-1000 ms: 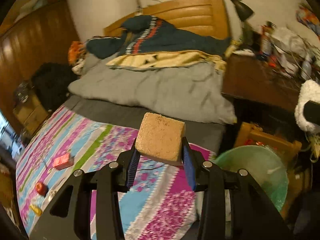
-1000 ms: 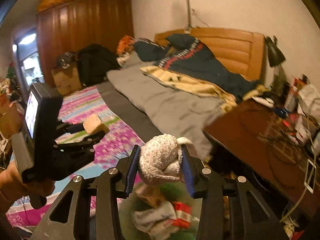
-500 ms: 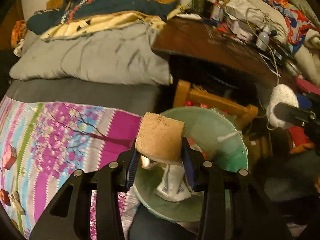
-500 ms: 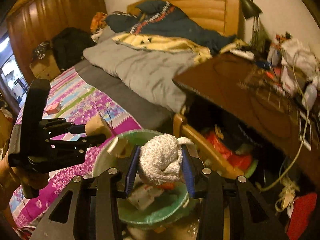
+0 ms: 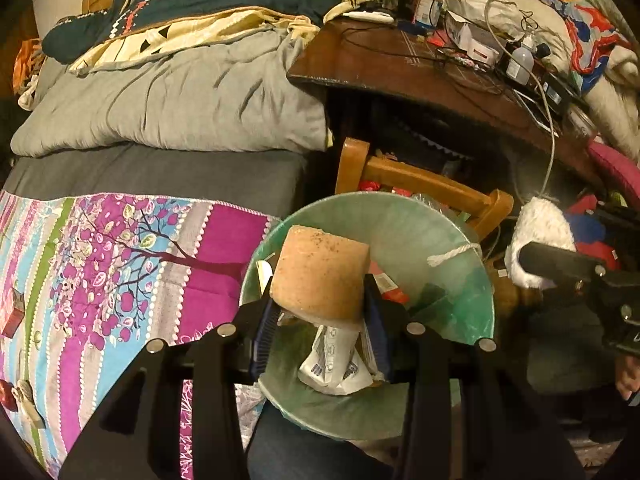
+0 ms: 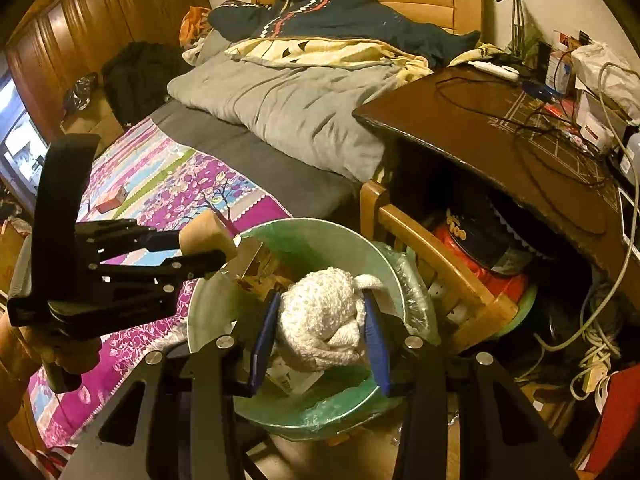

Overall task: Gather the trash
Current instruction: 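Carry the beige block and white cloth to the green bin and release both, then move both open tools back over the bed toward the remaining items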

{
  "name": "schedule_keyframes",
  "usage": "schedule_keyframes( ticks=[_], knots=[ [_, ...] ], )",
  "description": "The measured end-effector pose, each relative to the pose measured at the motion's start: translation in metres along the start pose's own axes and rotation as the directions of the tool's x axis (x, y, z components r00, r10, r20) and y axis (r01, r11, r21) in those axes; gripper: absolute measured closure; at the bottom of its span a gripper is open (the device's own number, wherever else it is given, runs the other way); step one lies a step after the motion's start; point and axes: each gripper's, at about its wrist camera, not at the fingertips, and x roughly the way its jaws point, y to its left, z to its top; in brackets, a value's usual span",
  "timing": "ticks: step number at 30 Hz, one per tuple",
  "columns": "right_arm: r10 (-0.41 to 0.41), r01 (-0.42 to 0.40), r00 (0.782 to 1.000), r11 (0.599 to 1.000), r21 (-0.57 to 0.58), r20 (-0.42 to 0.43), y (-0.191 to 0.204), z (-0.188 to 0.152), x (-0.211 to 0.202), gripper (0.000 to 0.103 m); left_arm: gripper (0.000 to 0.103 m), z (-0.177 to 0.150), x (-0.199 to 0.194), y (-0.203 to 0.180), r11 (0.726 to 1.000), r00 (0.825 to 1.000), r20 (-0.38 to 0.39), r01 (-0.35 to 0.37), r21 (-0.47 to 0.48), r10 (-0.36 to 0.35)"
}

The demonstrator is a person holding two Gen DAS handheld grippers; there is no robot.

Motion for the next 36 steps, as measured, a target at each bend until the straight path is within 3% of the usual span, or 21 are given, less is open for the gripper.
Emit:
schedule_keyframes(
  ticks=[5, 7, 8, 9, 21, 29, 32, 36],
  knots=[
    [0.010, -0.010, 1.000, 1.000, -0.013, 0.004, 0.003, 0.005, 0.002, 0.056, 0.061, 0.002, 0.002, 0.001, 1.000, 1.000, -0.005, -0.003, -0.003, 0.003],
    [0.006, -0.005, 1.000, 0.999, -0.034, 0.009, 0.006, 0.006, 0.003, 0.031, 0.048, 0.000, 0.005, 0.003, 1.000, 1.000, -0.020, 0.007, 0.002, -0.007],
    [-0.008, 0.009, 1.000, 0.999, -0.042, 0.018, 0.006, 0.006, 0.003, 0.026, 0.026, -0.001, 0.008, 0.004, 1.000, 0.999, -0.032, 0.005, -0.003, -0.005],
    [-0.011, 0.012, 1.000, 0.999, -0.050, 0.020, 0.007, 0.006, 0.003, 0.025, 0.022, -0.002, 0.009, 0.006, 1.000, 1.000, -0.028, 0.004, -0.008, -0.004],
    [-0.006, 0.006, 1.000, 1.000, -0.004, 0.020, -0.004, 0.001, 0.002, 0.028, 0.022, -0.012, 0.008, 0.018, 0.998, 0.999, -0.036, -0.026, -0.062, 0.024],
    [0.052, -0.049, 0.993, 0.998, -0.032, 0.106, 0.024, 0.008, -0.008, 0.028, 0.022, -0.034, -0.012, 0.045, 0.982, 0.992, 0.004, -0.127, -0.139, 0.128],
    [0.086, -0.076, 0.982, 0.995, -0.067, 0.168, 0.046, 0.015, -0.014, 0.028, 0.022, -0.048, -0.022, 0.067, 0.958, 0.976, 0.017, -0.210, -0.194, 0.217],
    [0.134, -0.106, 0.957, 0.987, -0.121, 0.259, 0.084, 0.025, -0.021, 0.028, 0.022, -0.071, -0.048, 0.103, 0.888, 0.925, 0.061, -0.339, -0.310, 0.374]
  ],
)
